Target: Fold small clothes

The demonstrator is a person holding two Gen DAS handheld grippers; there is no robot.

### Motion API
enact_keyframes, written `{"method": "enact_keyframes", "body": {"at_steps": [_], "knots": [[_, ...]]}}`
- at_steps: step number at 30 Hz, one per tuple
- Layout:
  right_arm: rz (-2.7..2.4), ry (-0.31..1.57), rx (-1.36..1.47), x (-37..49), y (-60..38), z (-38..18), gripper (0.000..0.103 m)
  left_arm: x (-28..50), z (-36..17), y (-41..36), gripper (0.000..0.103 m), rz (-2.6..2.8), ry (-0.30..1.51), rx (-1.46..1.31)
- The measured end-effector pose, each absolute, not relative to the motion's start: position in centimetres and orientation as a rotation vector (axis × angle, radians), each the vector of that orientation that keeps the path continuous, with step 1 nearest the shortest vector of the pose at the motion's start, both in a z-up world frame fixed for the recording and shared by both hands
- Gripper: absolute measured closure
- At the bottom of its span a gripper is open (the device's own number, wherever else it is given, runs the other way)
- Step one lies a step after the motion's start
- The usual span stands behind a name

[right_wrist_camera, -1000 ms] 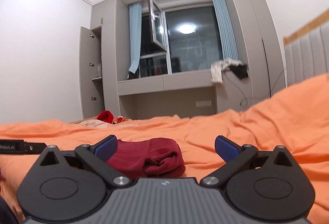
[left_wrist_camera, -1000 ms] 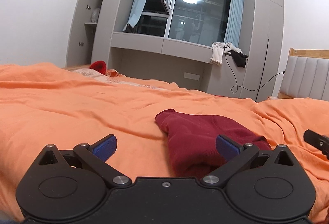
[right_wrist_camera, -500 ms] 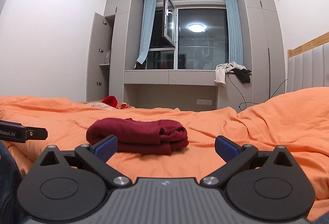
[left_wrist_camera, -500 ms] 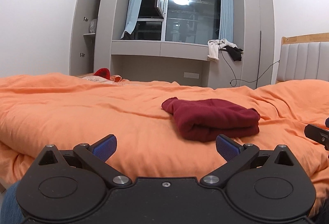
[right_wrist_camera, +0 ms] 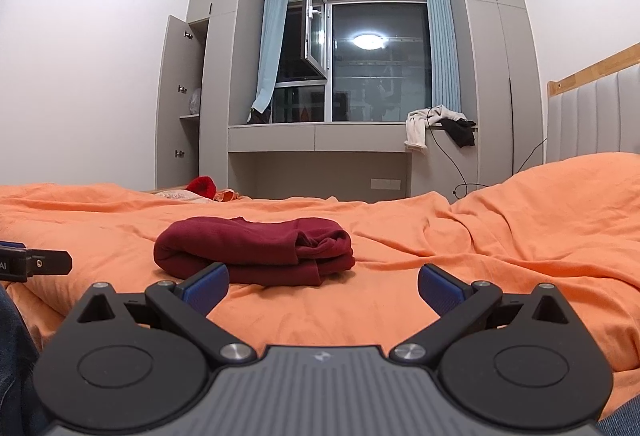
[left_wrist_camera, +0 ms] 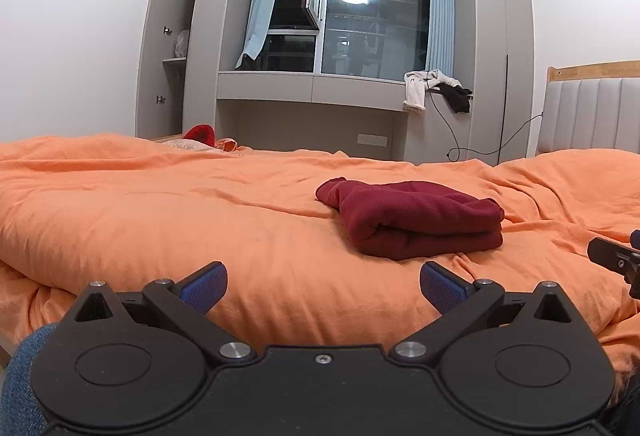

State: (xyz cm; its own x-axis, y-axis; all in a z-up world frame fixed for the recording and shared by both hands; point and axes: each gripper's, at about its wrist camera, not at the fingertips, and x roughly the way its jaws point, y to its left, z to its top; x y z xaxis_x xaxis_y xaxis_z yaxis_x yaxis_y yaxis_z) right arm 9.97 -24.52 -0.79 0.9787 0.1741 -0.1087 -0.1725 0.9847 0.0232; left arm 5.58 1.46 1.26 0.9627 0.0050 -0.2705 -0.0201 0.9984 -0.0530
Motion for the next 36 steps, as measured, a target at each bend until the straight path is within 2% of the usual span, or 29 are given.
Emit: {"method": "enact_keyframes", "body": {"at_steps": [36], "knots": [[0.159,0.127,0.004,10.04,-24.38,-0.94,0.000,5.84,1.35,1.32,0.001,0.020,0.280,-0.058]]}}
